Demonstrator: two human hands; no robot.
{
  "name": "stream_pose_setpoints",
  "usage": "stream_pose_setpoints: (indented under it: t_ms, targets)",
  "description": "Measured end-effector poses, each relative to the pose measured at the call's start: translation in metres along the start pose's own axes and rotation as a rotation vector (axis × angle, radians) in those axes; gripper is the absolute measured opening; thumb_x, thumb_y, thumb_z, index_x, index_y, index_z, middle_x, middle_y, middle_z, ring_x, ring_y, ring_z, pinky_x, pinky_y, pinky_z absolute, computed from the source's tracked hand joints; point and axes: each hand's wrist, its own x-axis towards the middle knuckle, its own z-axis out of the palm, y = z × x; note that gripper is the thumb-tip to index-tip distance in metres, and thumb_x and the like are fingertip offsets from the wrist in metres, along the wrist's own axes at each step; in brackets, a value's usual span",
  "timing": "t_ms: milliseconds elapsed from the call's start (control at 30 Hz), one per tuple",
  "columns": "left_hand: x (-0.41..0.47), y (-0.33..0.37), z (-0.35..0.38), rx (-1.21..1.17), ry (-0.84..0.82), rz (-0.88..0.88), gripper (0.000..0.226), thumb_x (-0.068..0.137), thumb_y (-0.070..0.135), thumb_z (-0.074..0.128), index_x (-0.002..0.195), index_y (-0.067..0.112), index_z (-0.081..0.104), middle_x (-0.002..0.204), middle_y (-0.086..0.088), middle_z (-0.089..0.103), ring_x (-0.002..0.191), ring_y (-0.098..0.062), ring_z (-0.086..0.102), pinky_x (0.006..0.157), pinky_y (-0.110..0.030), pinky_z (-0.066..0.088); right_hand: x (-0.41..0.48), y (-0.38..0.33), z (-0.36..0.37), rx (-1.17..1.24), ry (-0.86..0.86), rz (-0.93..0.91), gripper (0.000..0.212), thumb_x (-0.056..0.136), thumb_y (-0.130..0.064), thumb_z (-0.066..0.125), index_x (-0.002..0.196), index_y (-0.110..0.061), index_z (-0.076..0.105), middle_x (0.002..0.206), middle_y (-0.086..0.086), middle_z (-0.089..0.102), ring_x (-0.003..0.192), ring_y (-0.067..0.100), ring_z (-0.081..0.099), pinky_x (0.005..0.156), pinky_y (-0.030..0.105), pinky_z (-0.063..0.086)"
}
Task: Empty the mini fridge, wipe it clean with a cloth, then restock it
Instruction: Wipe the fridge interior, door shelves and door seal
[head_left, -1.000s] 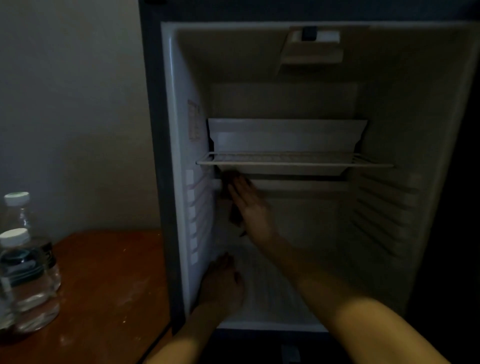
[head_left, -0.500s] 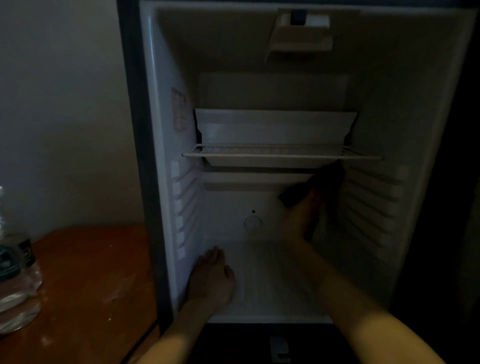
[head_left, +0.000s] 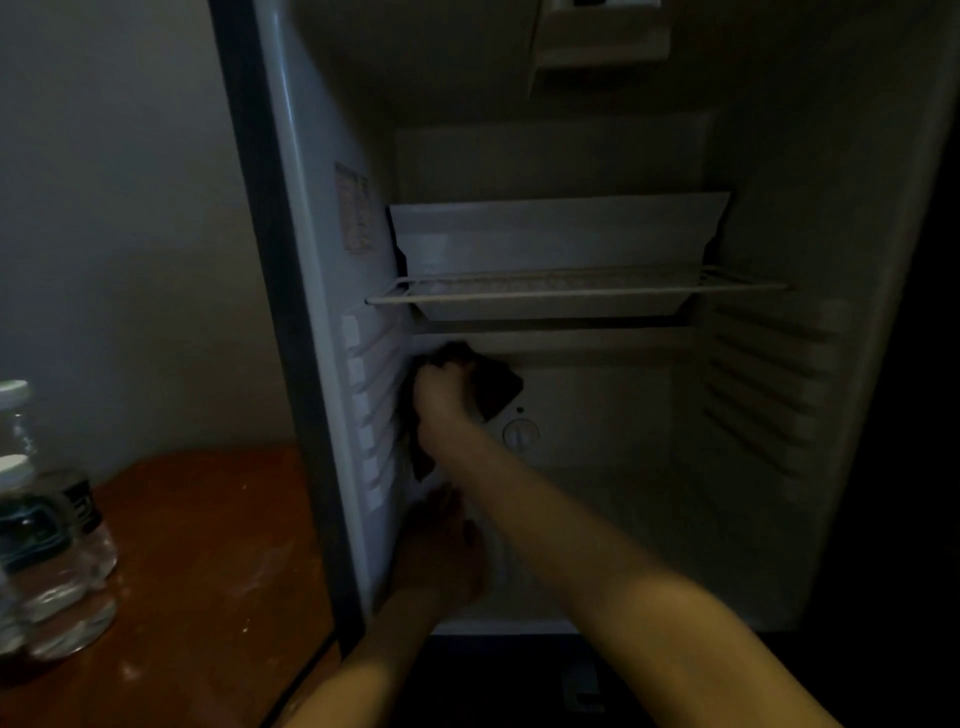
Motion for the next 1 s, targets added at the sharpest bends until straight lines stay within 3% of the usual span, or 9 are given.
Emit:
stream_pose_setpoints:
  t_ms: [133, 233, 333, 467, 567, 700, 833, 900, 1000]
  targets:
    - [-0.002, 0.007, -0.009, 0.032, -0.005, -0.001, 0.06, 0.099, 0.032, 0.014, 0.152, 0.006, 0.02, 0.161, -0.008, 0.016, 0.148, -0.017, 0.014, 0.119, -0.027, 0.008, 0.025, -0.009, -0.068, -0.025, 0.162, -0.029, 0.053, 0.096, -0.002, 0.039, 0.146, 0.009, 0.023, 0.153, 0.023, 0.025, 0.14, 0.034, 0.028, 0.114, 0.031, 0.015]
    - [-0.005, 0.008, -0.01, 0.026, 0.004, -0.034, 0.06, 0.099, 0.032, 0.014, 0.153, 0.008, 0.019, 0.16, -0.006, 0.017, 0.147, -0.015, 0.018, 0.118, -0.026, 0.009, 0.041, -0.006, -0.123, -0.024, 0.221, 0.04, 0.05, 0.101, -0.013, 0.035, 0.145, 0.009, 0.025, 0.15, 0.029, 0.029, 0.137, 0.04, 0.033, 0.114, 0.046, 0.028]
    - [-0.004, 0.007, -0.007, -0.016, 0.027, -0.036, 0.054, 0.103, 0.026, 0.024, 0.154, 0.01, 0.017, 0.161, -0.005, 0.015, 0.147, -0.014, 0.016, 0.119, -0.026, 0.007, 0.043, 0.005, -0.15, -0.174, 0.267, -0.014, 0.044, 0.102, -0.008, 0.034, 0.14, 0.015, 0.033, 0.143, 0.03, 0.038, 0.132, 0.04, 0.038, 0.106, 0.039, 0.032]
    - [-0.003, 0.008, -0.007, -0.024, 0.019, -0.055, 0.053, 0.103, 0.026, 0.024, 0.154, 0.01, 0.017, 0.161, -0.005, 0.015, 0.147, -0.014, 0.015, 0.119, -0.026, 0.007, 0.041, 0.054, -0.15, -0.392, 0.314, -0.085, 0.06, 0.1, -0.006, 0.04, 0.15, 0.005, 0.009, 0.156, 0.028, 0.01, 0.145, 0.041, 0.013, 0.118, 0.048, 0.012]
    - [-0.003, 0.009, -0.008, -0.005, 0.001, -0.066, 0.053, 0.104, 0.026, 0.023, 0.153, 0.009, 0.016, 0.161, -0.005, 0.013, 0.147, -0.014, 0.015, 0.119, -0.026, 0.007, 0.045, 0.076, -0.16, -0.648, 0.339, 0.015, 0.073, 0.099, -0.023, 0.05, 0.153, -0.007, 0.005, 0.159, 0.017, 0.01, 0.146, 0.035, 0.014, 0.119, 0.048, 0.013]
    - [-0.004, 0.011, -0.01, -0.01, 0.012, -0.078, 0.054, 0.103, 0.027, 0.025, 0.153, 0.009, 0.018, 0.161, -0.005, 0.015, 0.147, -0.015, 0.016, 0.119, -0.026, 0.007, 0.026, 0.093, -0.159, -0.734, 0.141, 0.066, 0.063, 0.097, -0.017, 0.052, 0.146, 0.008, 0.022, 0.15, 0.028, 0.027, 0.139, 0.041, 0.028, 0.114, 0.047, 0.025]
    - [-0.013, 0.014, -0.017, -0.01, -0.01, -0.076, 0.054, 0.103, 0.029, 0.023, 0.153, 0.01, 0.018, 0.161, -0.005, 0.015, 0.147, -0.016, 0.016, 0.119, -0.026, 0.006, 0.019, 0.078, -0.157, -1.002, -0.096, 0.17, 0.065, 0.098, -0.048, 0.044, 0.149, -0.012, 0.031, 0.154, 0.017, 0.028, 0.141, 0.036, 0.027, 0.117, 0.048, 0.021]
    - [-0.023, 0.017, -0.022, 0.0, -0.032, -0.071, 0.06, 0.1, 0.037, 0.011, 0.154, 0.011, 0.017, 0.161, -0.005, 0.014, 0.147, -0.015, 0.015, 0.118, -0.026, 0.005, 0.005, 0.047, -0.164, -1.008, -0.303, 0.111, 0.051, 0.096, -0.038, 0.057, 0.138, -0.01, 0.051, 0.143, 0.014, 0.047, 0.131, 0.031, 0.045, 0.11, 0.037, 0.035]
    - [-0.046, 0.015, -0.023, 0.008, 0.038, -0.022, 0.059, 0.102, 0.038, 0.011, 0.152, 0.01, 0.023, 0.16, -0.002, 0.017, 0.146, -0.013, 0.022, 0.119, -0.025, 0.012, -0.012, 0.023, -0.173, -0.841, -0.511, 0.14, 0.043, 0.097, -0.013, 0.055, 0.138, -0.001, 0.048, 0.14, 0.015, 0.05, 0.127, 0.029, 0.05, 0.098, 0.025, 0.038]
